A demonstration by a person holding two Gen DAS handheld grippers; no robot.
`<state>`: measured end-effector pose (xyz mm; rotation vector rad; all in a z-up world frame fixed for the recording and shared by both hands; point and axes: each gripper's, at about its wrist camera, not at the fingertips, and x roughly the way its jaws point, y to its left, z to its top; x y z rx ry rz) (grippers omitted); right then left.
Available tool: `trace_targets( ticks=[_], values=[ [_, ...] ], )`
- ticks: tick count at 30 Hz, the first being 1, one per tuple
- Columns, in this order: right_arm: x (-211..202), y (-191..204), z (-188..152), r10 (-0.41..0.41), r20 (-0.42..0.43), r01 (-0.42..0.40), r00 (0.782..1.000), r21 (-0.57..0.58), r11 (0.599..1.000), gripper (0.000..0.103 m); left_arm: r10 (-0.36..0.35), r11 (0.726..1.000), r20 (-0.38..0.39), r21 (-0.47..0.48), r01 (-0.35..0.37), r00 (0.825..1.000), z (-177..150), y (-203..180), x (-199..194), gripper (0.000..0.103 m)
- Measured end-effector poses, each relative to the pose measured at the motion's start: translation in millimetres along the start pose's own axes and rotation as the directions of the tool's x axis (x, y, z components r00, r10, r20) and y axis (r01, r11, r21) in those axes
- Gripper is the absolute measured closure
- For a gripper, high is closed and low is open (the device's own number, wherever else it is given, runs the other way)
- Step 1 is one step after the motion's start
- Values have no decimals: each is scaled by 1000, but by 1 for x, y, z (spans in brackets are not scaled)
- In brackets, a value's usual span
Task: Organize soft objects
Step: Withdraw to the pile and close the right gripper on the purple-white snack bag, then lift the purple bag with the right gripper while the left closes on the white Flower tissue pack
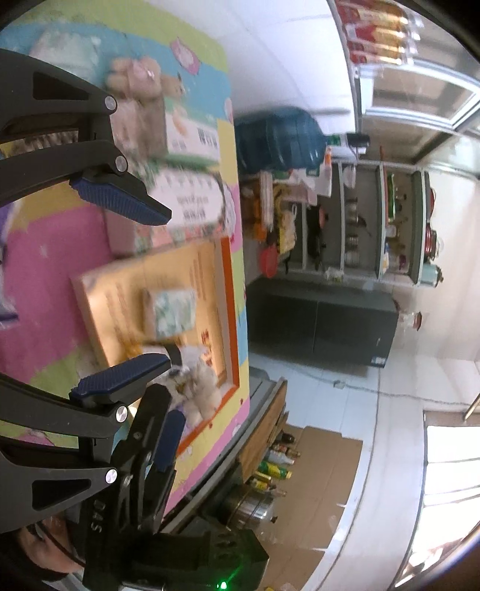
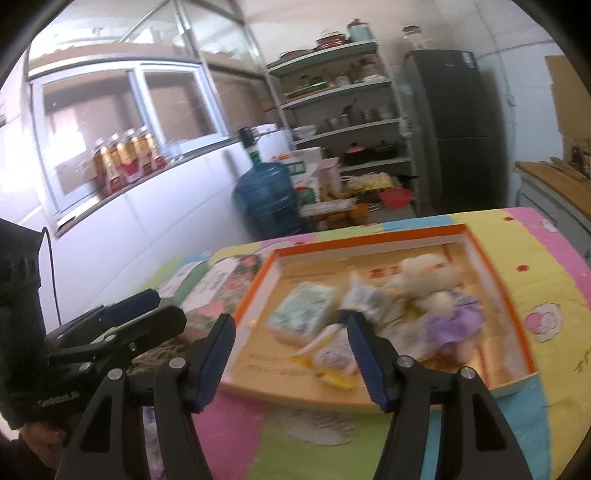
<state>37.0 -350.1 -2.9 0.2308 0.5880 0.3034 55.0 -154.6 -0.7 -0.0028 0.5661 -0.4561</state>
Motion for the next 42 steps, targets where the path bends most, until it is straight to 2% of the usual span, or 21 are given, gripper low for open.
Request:
trace_targets(
  ticks=[4,8,13,17,25,29,32,35,38,40,41,42],
  values=[
    [9,26,-12,87,-40,-88,995,-31,996,26,29,999,14,-23,-28,999,-12,26,-18,30],
    [19,51,-26,156,-110,-166,982,-81,983,25,54,997,30,-64,-51,998,-24,56,-38,30],
    [33,83,-46,225,-225,-268,948,-185,945,22,91,991,54,-98,-86,994,-38,92,-63,30],
    [42,109,-62,242,-323,-341,915,-297,892,22,129,986,71,-120,-120,989,-52,116,-82,30],
    [52,137,-88,161,-446,-394,880,-498,773,22,176,968,55,-191,-162,983,-75,148,-98,30],
    [63,146,-95,89,-473,-384,877,-576,722,22,198,960,52,-210,-184,979,-80,157,-102,30],
    [70,153,-99,61,-483,-383,873,-604,699,22,214,954,48,-227,-198,976,-86,164,-104,30],
    [78,155,-103,40,-490,-377,871,-613,695,22,223,949,36,-238,-208,974,-91,171,-103,30],
    [85,155,-104,35,-498,-371,866,-595,713,24,229,945,24,-244,-216,973,-95,176,-99,30],
    [87,152,-102,57,-506,-375,861,-555,742,35,232,942,13,-251,-221,973,-96,180,-95,30],
    [87,150,-102,69,-505,-375,861,-536,756,44,232,941,12,-254,-222,973,-97,181,-95,30],
    [87,148,-100,67,-497,-361,865,-526,770,48,233,940,10,-259,-222,972,-97,183,-95,30]
  ],
)
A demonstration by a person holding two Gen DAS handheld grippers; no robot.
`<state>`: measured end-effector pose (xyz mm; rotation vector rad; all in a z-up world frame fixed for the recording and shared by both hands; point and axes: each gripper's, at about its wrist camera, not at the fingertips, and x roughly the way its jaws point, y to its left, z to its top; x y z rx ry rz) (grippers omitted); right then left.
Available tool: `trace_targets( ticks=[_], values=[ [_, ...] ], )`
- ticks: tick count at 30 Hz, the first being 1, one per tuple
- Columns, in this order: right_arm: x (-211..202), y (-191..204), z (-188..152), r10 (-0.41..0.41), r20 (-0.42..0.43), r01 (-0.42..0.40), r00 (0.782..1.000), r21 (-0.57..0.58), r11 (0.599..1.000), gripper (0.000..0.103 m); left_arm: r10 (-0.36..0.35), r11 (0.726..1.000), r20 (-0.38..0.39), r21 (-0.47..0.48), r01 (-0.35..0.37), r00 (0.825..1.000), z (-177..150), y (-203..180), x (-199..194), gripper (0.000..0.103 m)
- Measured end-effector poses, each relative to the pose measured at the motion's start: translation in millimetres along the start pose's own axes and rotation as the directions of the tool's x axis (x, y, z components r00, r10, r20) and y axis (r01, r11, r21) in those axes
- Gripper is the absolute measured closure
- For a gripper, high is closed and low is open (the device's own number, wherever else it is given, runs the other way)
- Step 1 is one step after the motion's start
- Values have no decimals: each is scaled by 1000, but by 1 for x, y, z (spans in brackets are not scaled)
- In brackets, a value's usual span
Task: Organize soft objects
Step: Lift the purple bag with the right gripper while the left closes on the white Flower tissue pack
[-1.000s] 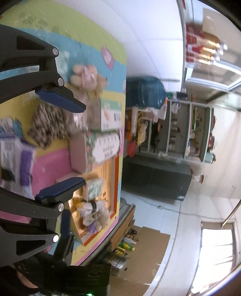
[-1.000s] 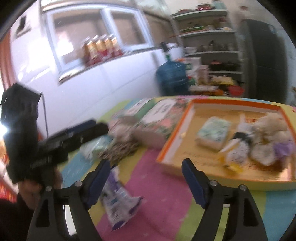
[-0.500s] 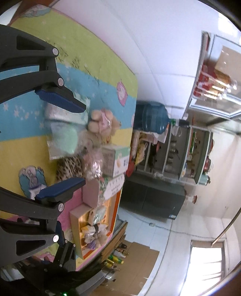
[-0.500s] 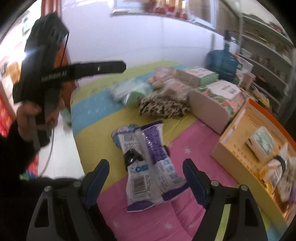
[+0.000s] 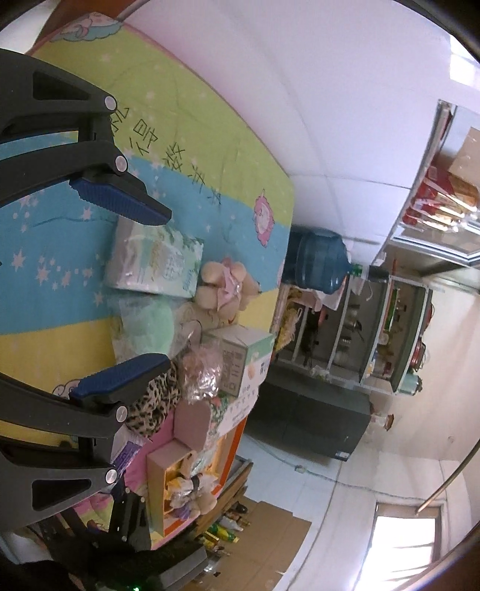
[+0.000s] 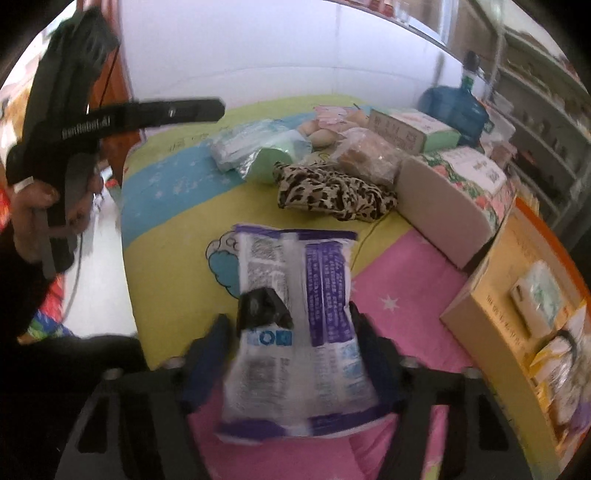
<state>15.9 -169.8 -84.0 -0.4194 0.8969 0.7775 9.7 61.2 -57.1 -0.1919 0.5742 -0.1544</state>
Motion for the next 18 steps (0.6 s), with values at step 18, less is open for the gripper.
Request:
trace_targets(
  ticks=[18],
  values=[
    [-52,-18,-10,-75,260,-41,963,414,909,60,28,999,-68,36,-26,997,6,33,17,30]
  ],
)
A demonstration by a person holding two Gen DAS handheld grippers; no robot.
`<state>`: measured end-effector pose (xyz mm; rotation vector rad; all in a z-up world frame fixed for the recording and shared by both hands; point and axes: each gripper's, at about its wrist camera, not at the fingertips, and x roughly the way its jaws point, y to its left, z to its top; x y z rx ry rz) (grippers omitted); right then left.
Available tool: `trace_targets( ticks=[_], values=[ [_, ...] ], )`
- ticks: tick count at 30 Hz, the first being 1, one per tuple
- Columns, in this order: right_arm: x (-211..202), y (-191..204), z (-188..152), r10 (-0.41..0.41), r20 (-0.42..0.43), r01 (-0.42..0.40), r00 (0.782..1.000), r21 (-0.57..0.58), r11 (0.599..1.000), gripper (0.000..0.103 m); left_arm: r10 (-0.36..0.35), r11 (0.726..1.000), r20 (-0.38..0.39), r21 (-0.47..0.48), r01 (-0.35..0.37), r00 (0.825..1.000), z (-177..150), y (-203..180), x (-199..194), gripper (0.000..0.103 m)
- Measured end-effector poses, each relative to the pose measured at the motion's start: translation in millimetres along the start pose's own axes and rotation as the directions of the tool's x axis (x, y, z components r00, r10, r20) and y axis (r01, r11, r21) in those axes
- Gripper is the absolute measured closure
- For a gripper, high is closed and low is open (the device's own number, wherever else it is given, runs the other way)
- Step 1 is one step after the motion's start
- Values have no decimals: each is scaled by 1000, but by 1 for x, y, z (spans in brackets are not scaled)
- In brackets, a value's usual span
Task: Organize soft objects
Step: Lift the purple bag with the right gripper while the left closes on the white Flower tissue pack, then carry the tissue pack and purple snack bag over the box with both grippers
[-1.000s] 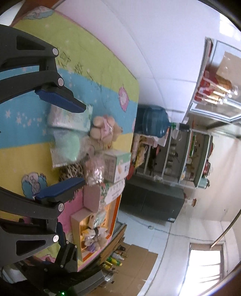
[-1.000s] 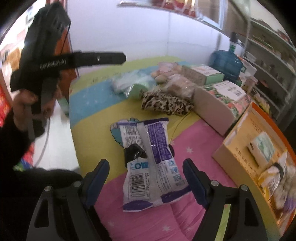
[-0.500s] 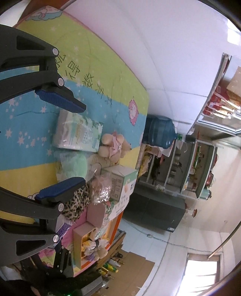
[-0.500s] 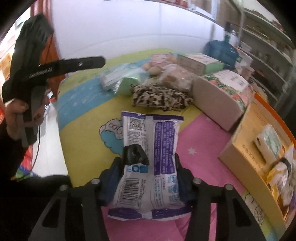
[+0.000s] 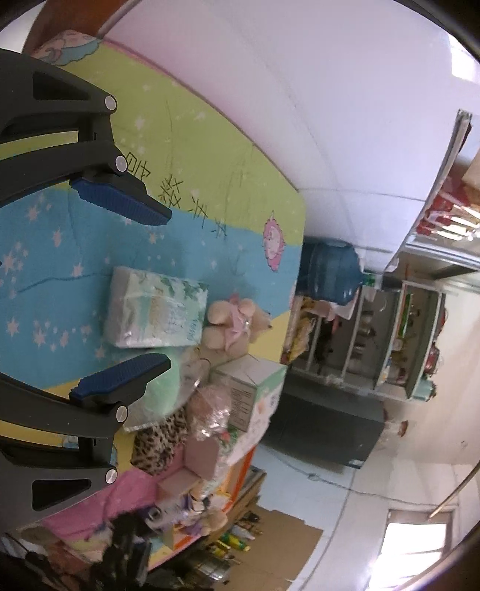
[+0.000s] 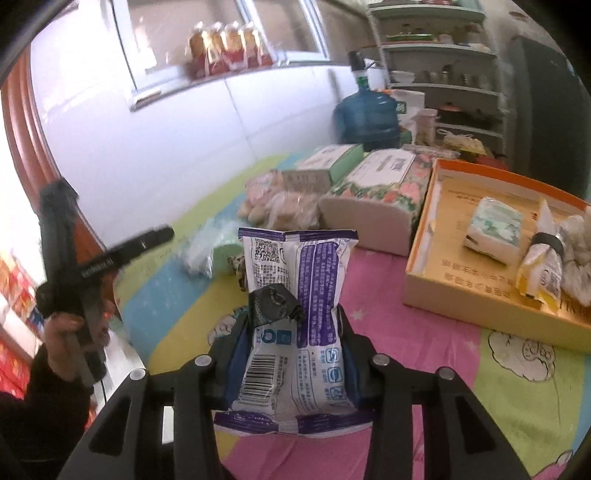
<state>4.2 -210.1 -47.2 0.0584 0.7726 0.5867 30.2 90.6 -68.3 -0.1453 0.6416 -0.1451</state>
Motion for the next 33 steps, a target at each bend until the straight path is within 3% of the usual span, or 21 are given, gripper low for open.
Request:
trace_targets(
  ticks=[4,9,15,18,21,28,33],
  values=[
    [-4,2,2,2,12,-2,1000,2,1000,60,-16,999,-53,38,18,998,1,-4,17,30],
    [-8,7,2,9,32,-9,999,-5,1000,60,19,994,-128,109,-5,992,6,-16,43,30],
    [-10,3,0,6,39,-7,999,9,1000,59,73,991,-207,122,-48,976,11,-19,72,30],
    [-11,-1,-2,7,44,-8,999,24,1000,59,92,992,-192,99,-74,977,12,-17,71,32],
    [-11,-3,-1,9,49,-11,999,32,999,59,106,992,-172,79,-94,979,12,-12,67,52],
    [-10,-6,0,22,65,-25,998,43,999,60,110,994,-84,-5,-111,990,14,-1,39,54],
    [-20,-14,6,12,103,-17,995,55,998,59,55,998,24,3,-55,998,30,-25,3,54]
  ],
)
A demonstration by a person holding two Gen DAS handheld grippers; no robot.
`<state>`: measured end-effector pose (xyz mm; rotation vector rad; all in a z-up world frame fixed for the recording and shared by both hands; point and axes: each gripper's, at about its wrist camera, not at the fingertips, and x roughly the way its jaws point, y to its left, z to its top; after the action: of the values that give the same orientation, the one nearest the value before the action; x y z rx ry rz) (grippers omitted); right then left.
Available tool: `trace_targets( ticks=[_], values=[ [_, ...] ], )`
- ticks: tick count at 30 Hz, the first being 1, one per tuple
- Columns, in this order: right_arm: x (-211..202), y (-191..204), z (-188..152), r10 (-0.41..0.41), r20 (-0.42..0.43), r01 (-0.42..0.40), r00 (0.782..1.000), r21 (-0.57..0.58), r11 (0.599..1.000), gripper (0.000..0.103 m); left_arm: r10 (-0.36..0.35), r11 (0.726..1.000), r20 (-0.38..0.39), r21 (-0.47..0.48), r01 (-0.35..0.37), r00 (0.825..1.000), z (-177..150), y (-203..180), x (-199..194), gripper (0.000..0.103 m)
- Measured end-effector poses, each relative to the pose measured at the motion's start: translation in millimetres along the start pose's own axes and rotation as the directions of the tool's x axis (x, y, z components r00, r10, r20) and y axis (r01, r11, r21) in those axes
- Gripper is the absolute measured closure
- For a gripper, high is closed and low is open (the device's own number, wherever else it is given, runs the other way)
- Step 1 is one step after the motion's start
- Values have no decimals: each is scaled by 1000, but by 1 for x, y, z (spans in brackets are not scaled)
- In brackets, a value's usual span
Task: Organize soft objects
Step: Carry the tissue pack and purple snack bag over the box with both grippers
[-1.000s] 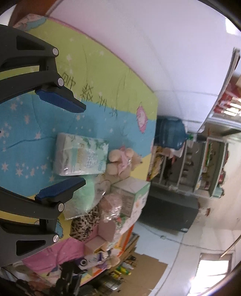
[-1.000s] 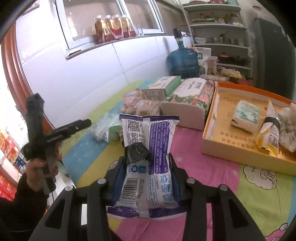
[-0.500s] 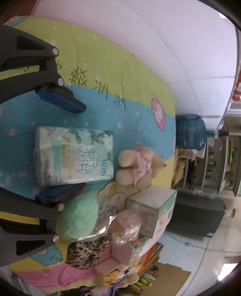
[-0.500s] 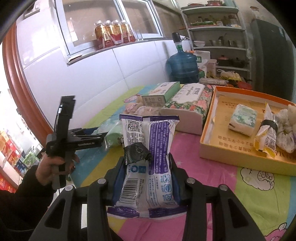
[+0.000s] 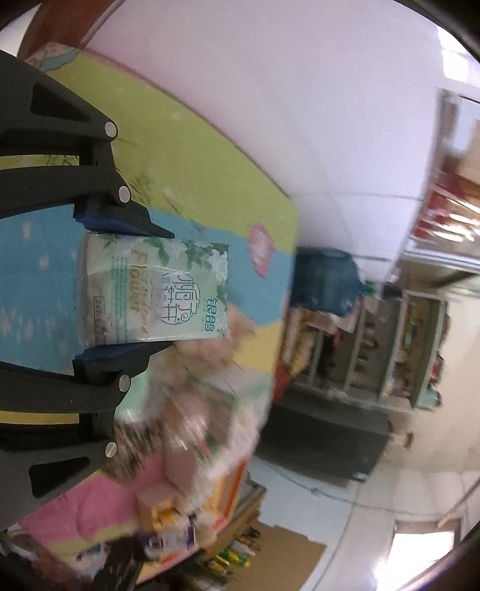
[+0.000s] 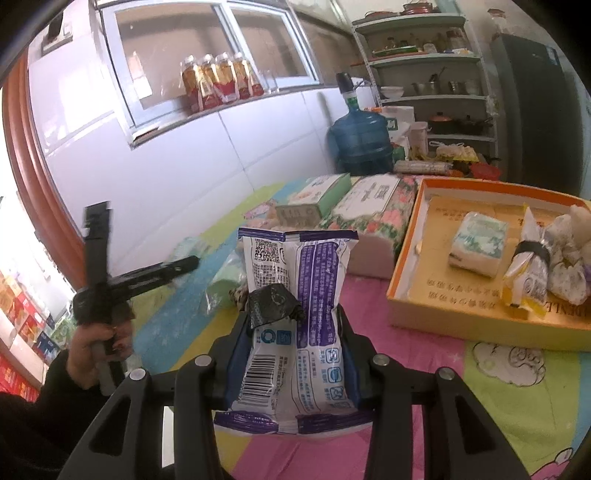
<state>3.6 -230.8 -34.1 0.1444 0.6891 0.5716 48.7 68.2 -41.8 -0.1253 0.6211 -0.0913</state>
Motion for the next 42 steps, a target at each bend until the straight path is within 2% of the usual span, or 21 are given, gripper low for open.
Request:
trace_targets(
  ticks=[4,11,18,27,37,42],
  values=[
    [-11,-8,6,-43,37,43,998,7,999,60,-80,996,45,31,78,996,12,-33,-19,54],
    [-35,-38,11,-143,92,139,985,49,989,59,-226,971,60,97,220,972,25,-107,-21,54],
    [-65,-73,16,-208,136,197,969,92,976,60,-303,943,58,164,291,951,29,-176,-13,54],
    [-89,-116,28,-268,184,249,946,124,961,59,-328,927,41,204,313,944,22,-245,9,54],
    [-74,-151,46,-288,177,269,941,127,955,60,-307,924,-16,234,302,952,12,-284,47,54],
    [-59,-162,49,-277,149,261,949,122,958,60,-293,924,-58,241,298,954,9,-292,70,54]
  ],
)
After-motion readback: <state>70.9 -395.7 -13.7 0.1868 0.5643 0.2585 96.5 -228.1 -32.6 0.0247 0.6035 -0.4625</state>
